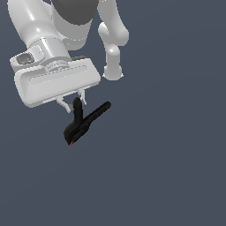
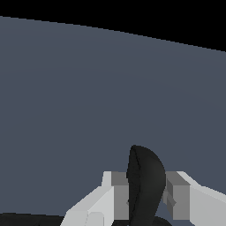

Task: Pick up the object and move it to a goal position.

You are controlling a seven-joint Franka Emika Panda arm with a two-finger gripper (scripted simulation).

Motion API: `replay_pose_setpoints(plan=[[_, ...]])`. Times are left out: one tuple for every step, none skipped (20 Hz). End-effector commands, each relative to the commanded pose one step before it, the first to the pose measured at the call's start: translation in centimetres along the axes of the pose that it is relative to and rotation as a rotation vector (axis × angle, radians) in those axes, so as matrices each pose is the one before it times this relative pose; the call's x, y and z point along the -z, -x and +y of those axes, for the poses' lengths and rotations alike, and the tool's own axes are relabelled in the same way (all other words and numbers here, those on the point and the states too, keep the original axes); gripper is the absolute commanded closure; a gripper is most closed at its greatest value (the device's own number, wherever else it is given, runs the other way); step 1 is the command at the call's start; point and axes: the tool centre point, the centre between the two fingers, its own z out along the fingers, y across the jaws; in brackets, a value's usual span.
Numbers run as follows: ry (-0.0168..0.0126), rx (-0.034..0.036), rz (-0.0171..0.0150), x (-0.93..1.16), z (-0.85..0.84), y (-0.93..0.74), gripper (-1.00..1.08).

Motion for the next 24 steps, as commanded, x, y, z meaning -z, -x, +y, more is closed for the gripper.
replay_pose_setpoints(plan=[[-0.00247, 0.01739, 0.037, 1.049, 0.572, -0.448, 1.08], [-0.00197, 0.00533, 0.01296, 0.355, 0.201, -0.097, 1.08], [-0.00191, 0.00514, 0.0125, 0.343, 0.194, -0.094, 1.08], [-0.00183, 0.00494, 0.01199, 0.33, 0.186, -0.09, 1.08], [-0.00176, 0.00473, 0.01149, 0.317, 0.179, -0.087, 1.08], [-0.00178, 0.00449, 0.01101, 0.305, 0.173, -0.08, 1.08], [-0.00182, 0.00422, 0.01048, 0.293, 0.167, -0.073, 1.08], [-0.00183, 0.00391, 0.00984, 0.276, 0.159, -0.064, 1.08], [-0.00183, 0.00367, 0.00934, 0.264, 0.152, -0.059, 1.08], [-0.00174, 0.00341, 0.00871, 0.247, 0.143, -0.054, 1.08], [-0.00161, 0.00314, 0.00802, 0.228, 0.131, -0.05, 1.08], [-0.00144, 0.00281, 0.00718, 0.205, 0.118, -0.044, 1.08], [-0.00127, 0.00246, 0.00629, 0.18, 0.103, -0.038, 1.08], [-0.00111, 0.00208, 0.00534, 0.153, 0.088, -0.032, 1.08], [-0.00096, 0.00169, 0.0044, 0.127, 0.072, -0.026, 1.08], [-0.0008, 0.00127, 0.0034, 0.099, 0.057, -0.018, 1.08], [-0.00065, 0.00083, 0.00236, 0.069, 0.041, -0.009, 1.08], [-0.00048, 0.00036, 0.00124, 0.038, 0.027, 0.002, 1.08], [-0.00038, -0.00005, 0.00031, 0.011, 0.009, 0.006, 1.08], [-0.00021, -0.00051, -0.0008, -0.02, -0.006, 0.017, 1.08], [-0.00005, -0.00092, -0.00179, -0.048, -0.022, 0.023, 1.08], [0.00007, -0.00097, -0.00201, -0.056, -0.027, 0.024, 1.08], [0.00008, -0.00062, -0.00132, -0.037, -0.019, 0.013, 1.08], [0.00003, -0.0002, -0.00044, -0.012, -0.008, 0.003, 1.08]])
